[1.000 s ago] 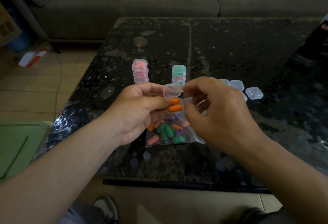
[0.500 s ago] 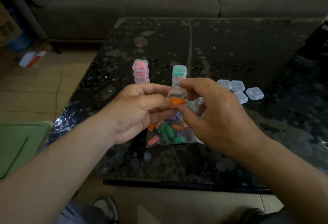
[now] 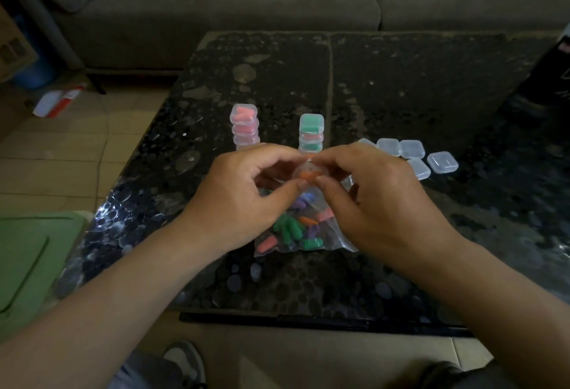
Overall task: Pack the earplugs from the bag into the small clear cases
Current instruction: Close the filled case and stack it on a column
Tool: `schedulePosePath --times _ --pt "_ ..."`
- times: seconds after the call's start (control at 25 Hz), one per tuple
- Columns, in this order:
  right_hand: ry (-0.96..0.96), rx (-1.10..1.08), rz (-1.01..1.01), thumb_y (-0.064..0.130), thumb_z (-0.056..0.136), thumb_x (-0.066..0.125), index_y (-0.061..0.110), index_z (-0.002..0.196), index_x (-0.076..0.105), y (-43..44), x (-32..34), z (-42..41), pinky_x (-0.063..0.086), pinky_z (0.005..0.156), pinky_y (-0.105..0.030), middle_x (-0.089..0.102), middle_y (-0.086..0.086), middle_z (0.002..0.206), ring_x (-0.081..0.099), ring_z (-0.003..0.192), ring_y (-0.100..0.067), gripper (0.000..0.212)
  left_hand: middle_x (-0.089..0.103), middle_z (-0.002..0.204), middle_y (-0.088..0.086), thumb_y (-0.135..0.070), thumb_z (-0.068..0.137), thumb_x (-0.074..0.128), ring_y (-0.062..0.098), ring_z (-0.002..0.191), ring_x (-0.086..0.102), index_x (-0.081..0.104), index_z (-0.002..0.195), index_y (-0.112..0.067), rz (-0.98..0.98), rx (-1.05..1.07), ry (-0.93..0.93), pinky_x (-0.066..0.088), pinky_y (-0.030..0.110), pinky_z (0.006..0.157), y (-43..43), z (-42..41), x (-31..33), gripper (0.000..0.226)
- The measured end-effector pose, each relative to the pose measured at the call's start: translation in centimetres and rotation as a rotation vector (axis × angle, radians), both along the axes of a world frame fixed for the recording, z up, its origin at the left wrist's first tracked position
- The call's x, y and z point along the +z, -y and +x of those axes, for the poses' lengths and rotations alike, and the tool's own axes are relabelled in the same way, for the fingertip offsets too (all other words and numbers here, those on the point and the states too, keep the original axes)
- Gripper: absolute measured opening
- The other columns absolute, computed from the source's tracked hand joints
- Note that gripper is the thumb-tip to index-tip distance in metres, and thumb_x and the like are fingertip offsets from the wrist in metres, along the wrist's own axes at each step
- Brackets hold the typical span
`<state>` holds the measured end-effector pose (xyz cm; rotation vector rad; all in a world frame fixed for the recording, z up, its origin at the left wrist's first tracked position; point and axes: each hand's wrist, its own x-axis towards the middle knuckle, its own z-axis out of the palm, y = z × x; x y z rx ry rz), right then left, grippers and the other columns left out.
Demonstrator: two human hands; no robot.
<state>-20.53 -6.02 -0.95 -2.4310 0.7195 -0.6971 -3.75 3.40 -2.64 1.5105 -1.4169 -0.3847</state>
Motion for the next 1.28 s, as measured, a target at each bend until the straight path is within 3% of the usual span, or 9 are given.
schedulePosePath --times 0.32,0.6,0.72,0.88,1.12,1.28 --pt "-0.003 0.002 -0.024 0.020 0.096 0.060 0.019 0.107 0.071 0.15 -0.45 0.03 0.055 0.071 -0.037 0.067 0.004 0.093 0.061 0.083 -0.011 0.016 0.077 0.096 -0.008 -0.015 0.086 0.075 0.010 0.088 0.075 0.075 0.104 -0.025 0.005 0.014 -0.013 0.061 0.031 0.079 0.20 0.14 -0.43 0.020" --pt "0.015 0.010 -0.026 0.026 0.094 0.054 0.019 0.106 0.072 0.24 -0.35 0.01 0.054 0.069 -0.034 0.068 0.005 0.092 0.060 0.083 -0.009 0.022 0.077 0.095 -0.007 -0.004 0.088 0.077 0.009 0.084 0.075 0.075 0.102 -0.021 0.004 -0.004 -0.028 0.059 0.022 0.076 0.22 0.06 -0.39 0.022" --pt "0.016 0.015 -0.022 0.031 0.093 0.050 0.020 0.106 0.072 0.18 -0.23 0.00 0.054 0.069 -0.031 0.068 0.006 0.092 0.060 0.083 -0.008 0.028 0.077 0.094 -0.006 -0.007 0.088 0.077 0.011 0.085 0.075 0.075 0.102 -0.023 0.008 -0.015 -0.056 0.060 0.024 0.076 0.26 -0.04 -0.38 0.021" --pt "0.022 0.007 -0.045 0.018 0.095 0.060 0.017 0.104 0.072 0.32 -0.46 0.01 0.054 0.068 -0.036 0.068 0.002 0.091 0.060 0.082 -0.011 0.015 0.077 0.094 -0.007 -0.017 0.085 0.074 0.014 0.086 0.075 0.074 0.101 -0.026 0.013 -0.006 -0.053 0.061 0.031 0.078 0.30 -0.01 -0.45 0.018" --pt "0.026 0.019 -0.044 0.017 0.095 0.061 0.017 0.103 0.072 0.45 -0.50 -0.06 0.054 0.068 -0.038 0.068 0.001 0.091 0.061 0.081 -0.012 0.013 0.076 0.093 -0.008 -0.018 0.084 0.074 0.014 0.087 0.075 0.073 0.098 -0.029 0.017 0.001 -0.039 0.061 0.036 0.079 0.37 -0.16 -0.51 0.018" --pt "0.019 0.015 -0.043 0.016 0.095 0.062 0.018 0.103 0.073 0.34 -0.44 -0.07 0.054 0.068 -0.037 0.068 0.002 0.090 0.061 0.080 -0.011 0.014 0.075 0.092 -0.011 -0.014 0.086 0.077 0.010 0.083 0.074 0.072 0.096 -0.033 0.017 -0.007 -0.026 0.061 0.028 0.076 0.24 -0.21 -0.29 0.022"
